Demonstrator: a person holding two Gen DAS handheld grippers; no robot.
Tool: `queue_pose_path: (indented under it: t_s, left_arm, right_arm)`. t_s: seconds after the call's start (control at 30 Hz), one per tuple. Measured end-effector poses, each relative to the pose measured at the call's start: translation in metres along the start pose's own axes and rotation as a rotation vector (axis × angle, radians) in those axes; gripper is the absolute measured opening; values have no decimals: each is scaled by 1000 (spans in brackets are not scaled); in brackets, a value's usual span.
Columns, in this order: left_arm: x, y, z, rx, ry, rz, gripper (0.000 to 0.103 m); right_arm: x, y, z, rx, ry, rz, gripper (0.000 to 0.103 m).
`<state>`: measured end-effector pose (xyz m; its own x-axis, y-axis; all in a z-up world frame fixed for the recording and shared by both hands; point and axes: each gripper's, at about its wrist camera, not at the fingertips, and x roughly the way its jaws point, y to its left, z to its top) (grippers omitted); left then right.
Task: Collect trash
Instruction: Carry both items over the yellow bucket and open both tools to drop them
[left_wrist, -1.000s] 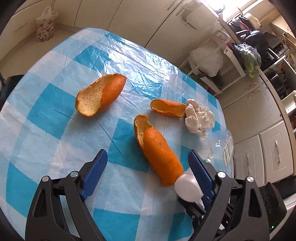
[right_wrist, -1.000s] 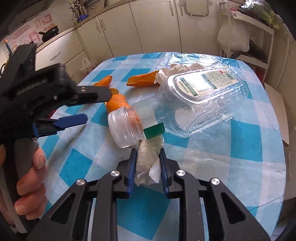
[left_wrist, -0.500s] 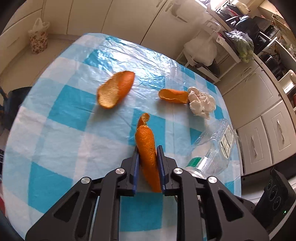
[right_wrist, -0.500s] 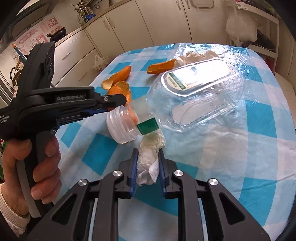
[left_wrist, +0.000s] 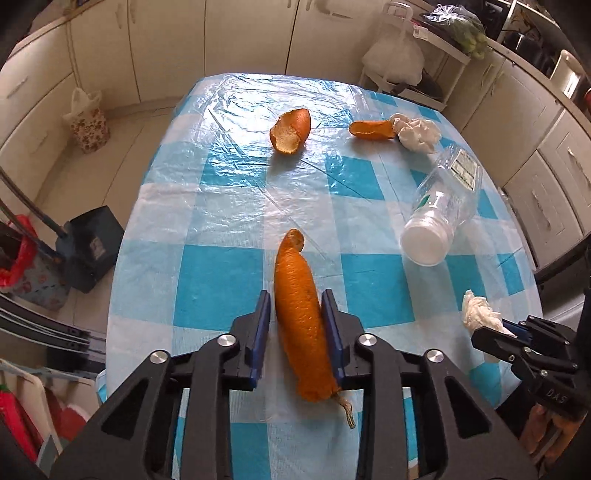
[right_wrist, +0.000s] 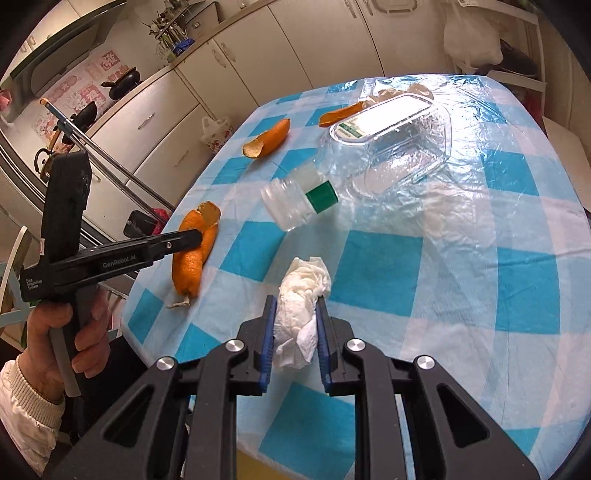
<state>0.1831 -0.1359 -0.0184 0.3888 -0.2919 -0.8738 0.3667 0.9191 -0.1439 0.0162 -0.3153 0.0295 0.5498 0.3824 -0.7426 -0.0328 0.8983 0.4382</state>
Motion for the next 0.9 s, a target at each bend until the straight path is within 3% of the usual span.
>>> queue_pose_path:
  t_s: [0.13,0.2,0.23,0.5,0.73,0.9]
  left_arm:
    - [3,-14,-14,18,-27,45,37]
    - [-1,-17,-21,12,-34,29,21]
    - [-4,-15,-24,-5,-38,9,20]
    - [-68,-7,-70,-69,-177,-67,19]
    - [-122,0,-117,-137,-281,-97,19]
    - [-162,-4,-149,-124,-356,-89,19]
  right_arm:
    - [-3,-2,-10,30,-12,2,21]
    - [-8,-2,-14,44,-33,6,21]
    - [-12,-2,-15,47,-49,7,21]
    - [-47,15,-33,10,-216,31,21]
    - [-76,42,-60,-57,-344,-13,22]
    - [-95,60,-85,-115,-410,-55,23]
